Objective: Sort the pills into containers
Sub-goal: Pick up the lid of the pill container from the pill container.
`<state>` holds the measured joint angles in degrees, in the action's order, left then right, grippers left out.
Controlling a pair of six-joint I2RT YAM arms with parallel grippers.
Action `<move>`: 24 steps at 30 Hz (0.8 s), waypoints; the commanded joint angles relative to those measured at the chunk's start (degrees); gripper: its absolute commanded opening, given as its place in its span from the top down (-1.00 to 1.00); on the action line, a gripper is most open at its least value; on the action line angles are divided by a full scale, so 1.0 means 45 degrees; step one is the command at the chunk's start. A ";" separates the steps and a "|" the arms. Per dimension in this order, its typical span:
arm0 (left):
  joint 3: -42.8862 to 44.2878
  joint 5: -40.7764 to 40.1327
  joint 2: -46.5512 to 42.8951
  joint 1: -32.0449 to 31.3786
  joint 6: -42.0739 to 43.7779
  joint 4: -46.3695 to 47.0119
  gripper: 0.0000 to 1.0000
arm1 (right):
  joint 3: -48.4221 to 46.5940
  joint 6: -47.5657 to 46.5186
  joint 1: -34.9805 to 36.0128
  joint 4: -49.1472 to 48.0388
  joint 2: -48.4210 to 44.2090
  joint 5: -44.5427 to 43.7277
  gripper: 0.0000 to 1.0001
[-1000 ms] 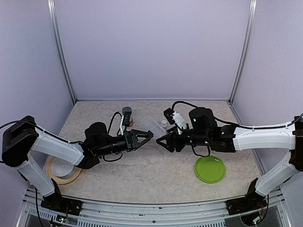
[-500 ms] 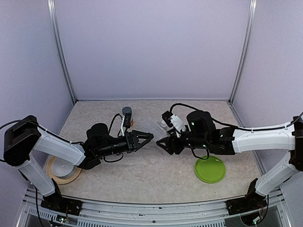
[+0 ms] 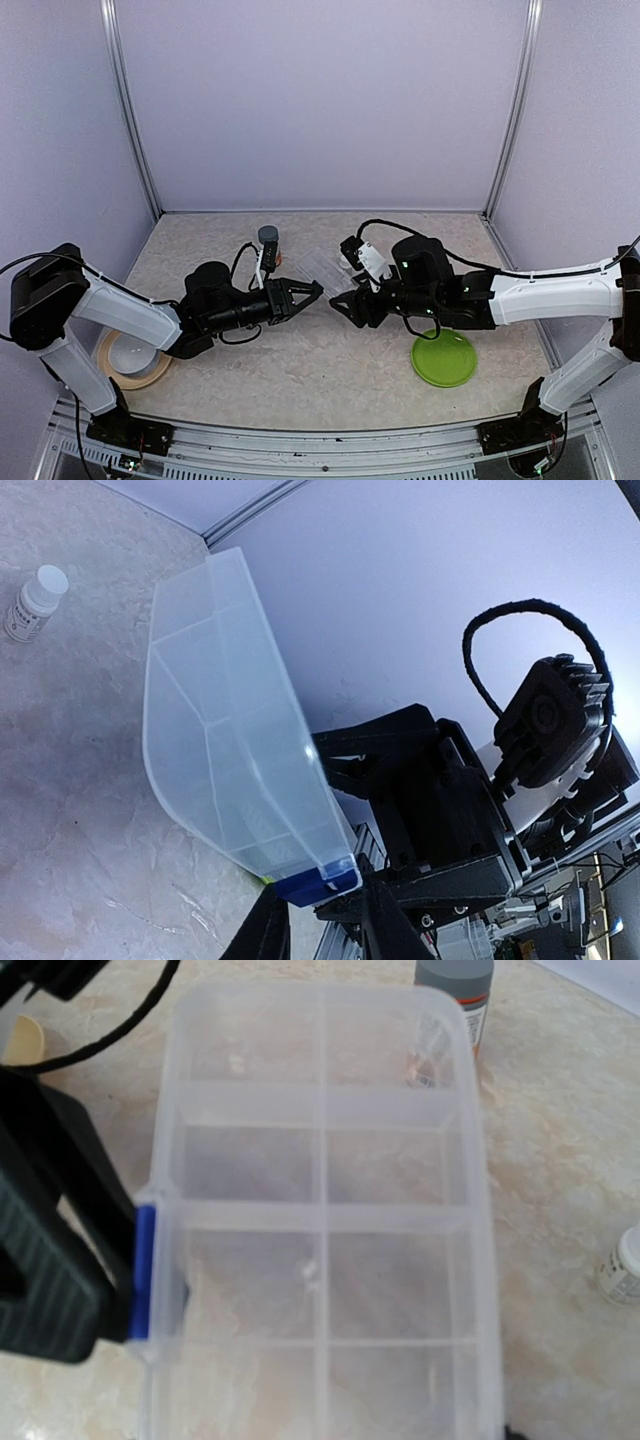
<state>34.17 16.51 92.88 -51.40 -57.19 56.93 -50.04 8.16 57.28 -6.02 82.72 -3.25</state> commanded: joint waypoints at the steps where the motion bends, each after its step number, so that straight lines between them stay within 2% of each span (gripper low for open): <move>1: 0.0218 0.0206 -0.0052 0.0005 0.0044 0.0752 0.50 | 0.0005 -0.0272 0.0291 0.0159 0.0352 -0.0373 0.01; 11: 0.0195 0.1213 0.0199 -0.0038 -0.0605 0.2314 0.48 | -0.0043 -0.0135 0.0300 0.0444 0.0559 -0.1288 0.01; 24: -0.0231 0.0804 -0.0874 -0.0174 -0.0014 0.2870 0.46 | -0.0485 0.0152 0.0287 0.1036 0.1064 -0.1340 -0.01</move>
<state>32.12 16.58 92.99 -50.81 -59.51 60.42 -51.22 8.40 58.46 -6.63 84.97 -7.20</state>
